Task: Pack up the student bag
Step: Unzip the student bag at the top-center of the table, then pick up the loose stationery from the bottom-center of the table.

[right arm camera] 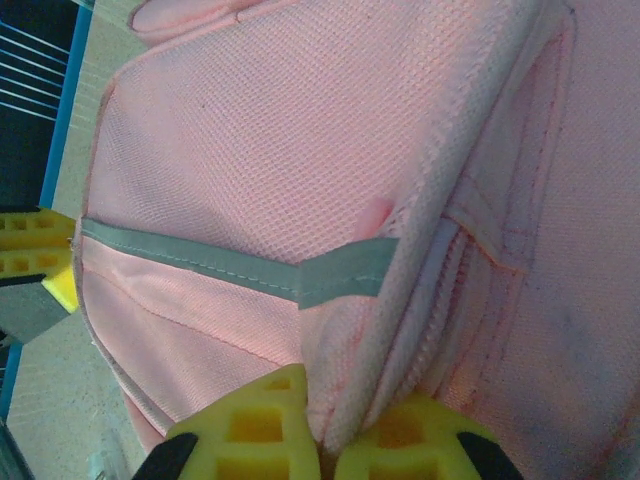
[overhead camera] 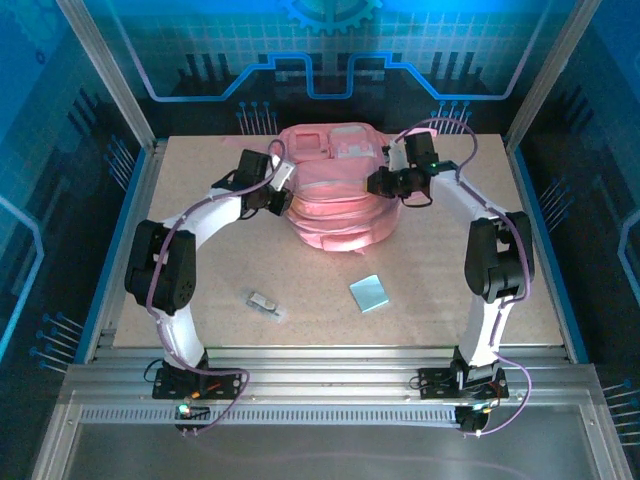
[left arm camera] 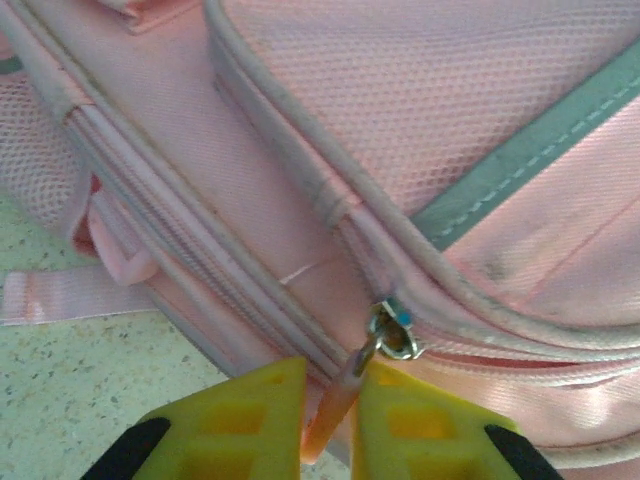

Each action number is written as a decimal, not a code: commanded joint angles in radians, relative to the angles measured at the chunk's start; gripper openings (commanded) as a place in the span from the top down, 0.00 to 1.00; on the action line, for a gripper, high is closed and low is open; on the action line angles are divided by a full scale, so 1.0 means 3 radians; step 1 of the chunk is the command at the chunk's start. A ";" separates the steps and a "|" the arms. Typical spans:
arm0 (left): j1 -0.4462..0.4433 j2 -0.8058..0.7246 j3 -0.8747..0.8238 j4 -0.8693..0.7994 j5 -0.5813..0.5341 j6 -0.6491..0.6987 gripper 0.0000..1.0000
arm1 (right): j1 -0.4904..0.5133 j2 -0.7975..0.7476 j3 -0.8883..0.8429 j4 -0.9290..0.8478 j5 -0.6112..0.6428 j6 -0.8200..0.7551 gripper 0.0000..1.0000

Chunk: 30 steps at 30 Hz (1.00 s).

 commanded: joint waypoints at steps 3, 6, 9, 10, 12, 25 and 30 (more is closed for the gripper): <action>0.0337 -0.0019 0.0029 -0.0121 -0.1029 -0.0263 0.72 | -0.0257 -0.0024 0.0207 -0.0271 0.0116 -0.0294 1.00; 0.0275 -0.0043 0.0091 -0.0263 -0.1133 -0.0460 0.62 | -0.0225 -0.0036 0.0269 -0.0318 0.0074 -0.0239 1.00; 0.0130 -0.0099 0.0143 -0.0382 -0.1179 -0.0603 0.54 | -0.0181 -0.0135 0.0261 -0.0357 0.0012 -0.0093 0.81; 0.0071 -0.0120 0.0158 -0.0424 -0.1203 -0.0665 0.52 | -0.0159 -0.0190 0.0231 -0.0359 0.0007 -0.0056 0.69; -0.0081 -0.0164 0.0187 -0.0541 -0.1216 -0.0787 0.50 | -0.0103 -0.0354 0.0113 -0.0384 0.0041 0.0003 0.43; -0.0511 -0.0548 -0.0318 -0.0337 -0.0630 -0.2068 0.01 | 0.0732 -0.1573 -0.1088 -0.1219 0.1385 -0.0133 0.00; -0.0511 -0.0680 -0.0587 0.0096 -0.0385 -0.2298 0.01 | 0.1168 -0.1686 -0.1505 -0.1415 0.1632 -0.0076 0.00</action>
